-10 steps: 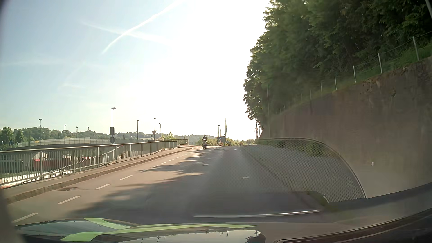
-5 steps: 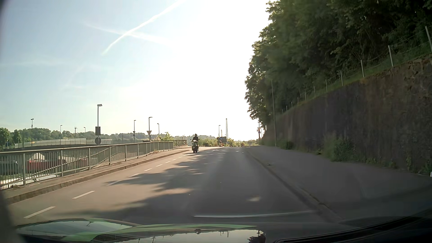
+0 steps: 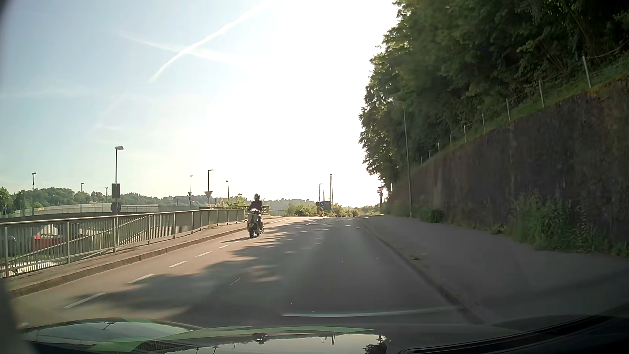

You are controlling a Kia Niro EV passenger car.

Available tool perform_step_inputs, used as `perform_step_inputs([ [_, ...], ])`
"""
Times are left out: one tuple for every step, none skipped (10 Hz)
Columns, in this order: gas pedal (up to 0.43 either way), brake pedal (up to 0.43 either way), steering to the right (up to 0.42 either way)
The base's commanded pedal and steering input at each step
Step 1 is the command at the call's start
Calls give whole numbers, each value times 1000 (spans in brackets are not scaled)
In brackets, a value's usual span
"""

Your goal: Follow the waypoints while adhering to traffic rules and regulations

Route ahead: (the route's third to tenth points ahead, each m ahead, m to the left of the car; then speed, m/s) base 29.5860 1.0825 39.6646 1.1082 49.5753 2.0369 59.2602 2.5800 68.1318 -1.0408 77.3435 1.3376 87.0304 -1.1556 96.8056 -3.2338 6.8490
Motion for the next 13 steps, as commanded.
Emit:
perform_step_inputs([
  [138,0,-7],
  [138,0,-6],
  [138,0,-6],
  [138,0,-3],
  [138,0,-2],
  [150,0,-2],
  [150,0,-2],
  [150,0,-2],
  [150,0,-3],
  [157,0,-2],
  [157,0,-3],
  [157,0,-2],
  [157,0,-3],
])
